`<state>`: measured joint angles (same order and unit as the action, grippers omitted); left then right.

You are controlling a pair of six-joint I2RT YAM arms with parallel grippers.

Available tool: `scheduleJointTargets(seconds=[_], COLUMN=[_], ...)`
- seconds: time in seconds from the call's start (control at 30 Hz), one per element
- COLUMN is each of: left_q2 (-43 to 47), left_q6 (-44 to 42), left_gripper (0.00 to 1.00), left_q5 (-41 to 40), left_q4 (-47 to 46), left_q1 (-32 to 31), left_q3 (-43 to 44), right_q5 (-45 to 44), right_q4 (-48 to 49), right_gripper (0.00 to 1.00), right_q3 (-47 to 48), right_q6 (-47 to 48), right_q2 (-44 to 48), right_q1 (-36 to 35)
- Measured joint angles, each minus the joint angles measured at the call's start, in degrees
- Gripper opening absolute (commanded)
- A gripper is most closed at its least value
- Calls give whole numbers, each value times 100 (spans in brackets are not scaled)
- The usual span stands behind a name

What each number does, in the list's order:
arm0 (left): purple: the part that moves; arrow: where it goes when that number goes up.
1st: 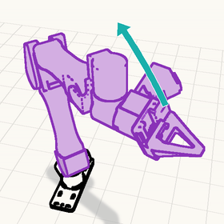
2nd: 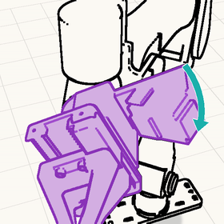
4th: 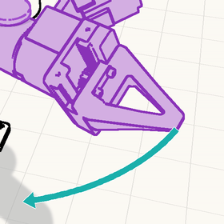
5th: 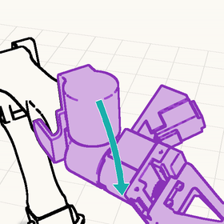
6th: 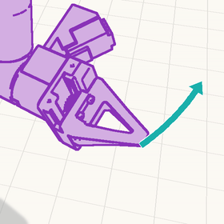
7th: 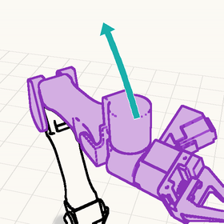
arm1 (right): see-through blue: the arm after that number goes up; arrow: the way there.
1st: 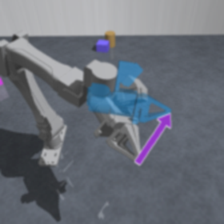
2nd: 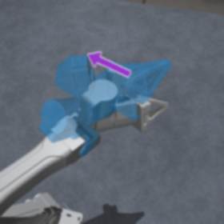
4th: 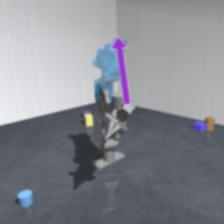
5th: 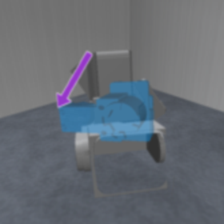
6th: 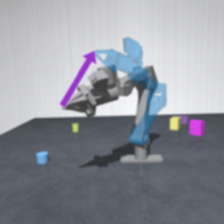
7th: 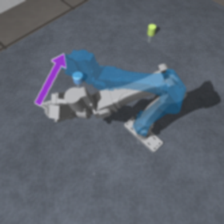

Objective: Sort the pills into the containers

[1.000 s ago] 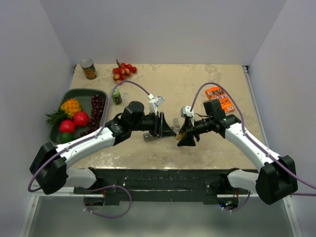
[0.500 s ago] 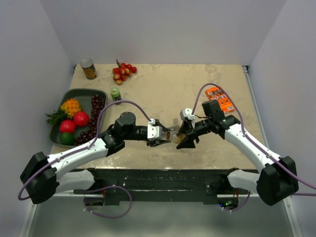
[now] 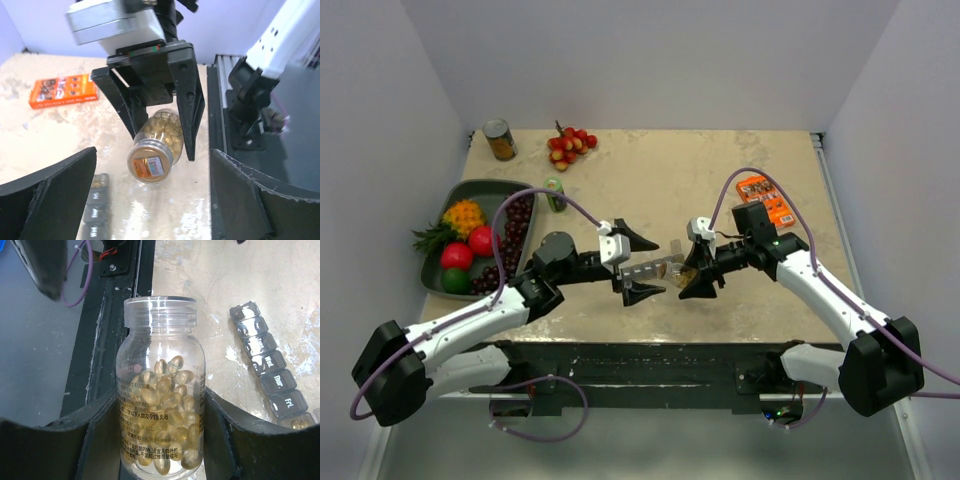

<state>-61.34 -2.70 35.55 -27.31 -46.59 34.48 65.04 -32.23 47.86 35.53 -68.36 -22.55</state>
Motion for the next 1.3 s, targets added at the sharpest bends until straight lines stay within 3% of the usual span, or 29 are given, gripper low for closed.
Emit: scheduleJointTargets(seconds=[0.23, 0.43, 0.77, 1.07, 1.2, 1.3], left_q2=[-374, -1058, -1069, -1078, -1082, -1150], left_q6=[1840, 2575, 2879, 2979, 3038, 3060], left_gripper=[98, 91, 87, 73, 54, 53], left_q5=[127, 293, 319, 297, 304, 363], left_q4=[48, 223, 79, 76, 70, 79], left_q1=[249, 249, 251, 308, 315, 315], left_q3=[46, 197, 240, 415, 472, 498], right_q5=[0, -33, -101, -103, -103, -103], right_q4=[0, -2, 7, 13, 13, 15], right_gripper=[0, 0, 0, 0, 0, 0], right_q3=[0, 0, -7, -42, -44, -52], right_q6=[-2, -2, -4, -9, -17, -20], right_q2=[2, 11, 11, 11, 11, 11], right_q1=[0, 0, 0, 0, 0, 0])
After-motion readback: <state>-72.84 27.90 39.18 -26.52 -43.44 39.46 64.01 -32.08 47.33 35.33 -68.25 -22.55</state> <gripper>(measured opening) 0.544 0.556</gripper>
